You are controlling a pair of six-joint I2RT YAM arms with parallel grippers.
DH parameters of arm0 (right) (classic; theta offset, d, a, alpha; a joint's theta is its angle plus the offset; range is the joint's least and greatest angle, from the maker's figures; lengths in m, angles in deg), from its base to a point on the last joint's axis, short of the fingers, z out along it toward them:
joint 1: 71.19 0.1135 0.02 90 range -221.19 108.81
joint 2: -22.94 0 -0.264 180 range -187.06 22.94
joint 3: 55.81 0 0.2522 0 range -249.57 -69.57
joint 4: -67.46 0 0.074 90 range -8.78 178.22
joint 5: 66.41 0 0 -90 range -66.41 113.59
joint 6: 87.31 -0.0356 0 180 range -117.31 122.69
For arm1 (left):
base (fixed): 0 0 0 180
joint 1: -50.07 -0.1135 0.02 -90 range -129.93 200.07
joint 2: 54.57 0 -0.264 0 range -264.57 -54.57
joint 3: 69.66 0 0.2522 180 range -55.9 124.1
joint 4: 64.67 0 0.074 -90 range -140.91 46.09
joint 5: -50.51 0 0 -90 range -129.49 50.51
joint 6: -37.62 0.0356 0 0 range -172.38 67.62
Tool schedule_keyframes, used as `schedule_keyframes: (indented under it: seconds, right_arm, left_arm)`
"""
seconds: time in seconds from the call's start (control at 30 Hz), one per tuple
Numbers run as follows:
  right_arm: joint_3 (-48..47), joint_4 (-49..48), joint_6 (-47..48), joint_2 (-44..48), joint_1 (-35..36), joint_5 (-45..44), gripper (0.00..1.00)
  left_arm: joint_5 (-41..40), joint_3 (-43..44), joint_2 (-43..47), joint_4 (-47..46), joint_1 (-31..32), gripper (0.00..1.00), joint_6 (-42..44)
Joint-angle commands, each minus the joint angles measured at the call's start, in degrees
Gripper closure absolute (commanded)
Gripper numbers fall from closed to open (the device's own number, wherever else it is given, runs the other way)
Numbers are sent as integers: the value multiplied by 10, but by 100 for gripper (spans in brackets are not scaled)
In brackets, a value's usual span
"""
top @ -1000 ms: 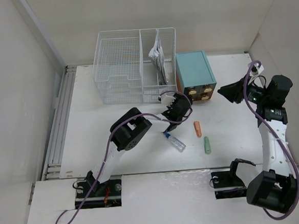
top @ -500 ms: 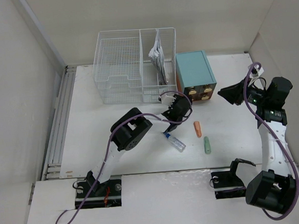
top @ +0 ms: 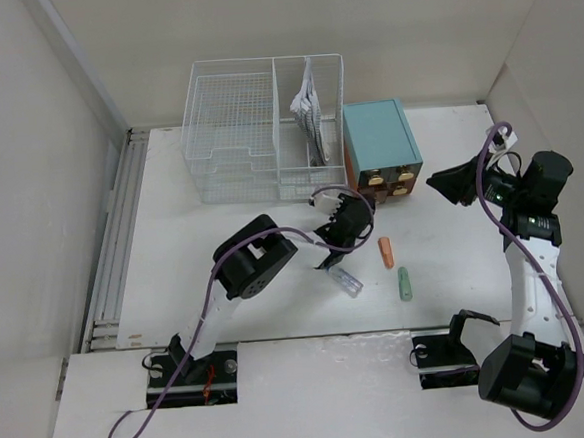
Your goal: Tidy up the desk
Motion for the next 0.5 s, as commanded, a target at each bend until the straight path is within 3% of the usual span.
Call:
schedule_keyframes:
  seconds: [0.0, 0.43, 0.47]
  right_arm:
    - [-4, -30, -4, 11, -3, 15, 66]
    - [-4, -35, -9, 16, -3, 20, 65]
    - [-4, -35, -9, 16, -3, 20, 63]
  left_arm:
    - [-4, -31, 35, 41, 18, 82, 14]
    - [-11, -118, 90, 35, 75, 82, -1]
    - [-11, -118, 90, 35, 75, 77, -1]
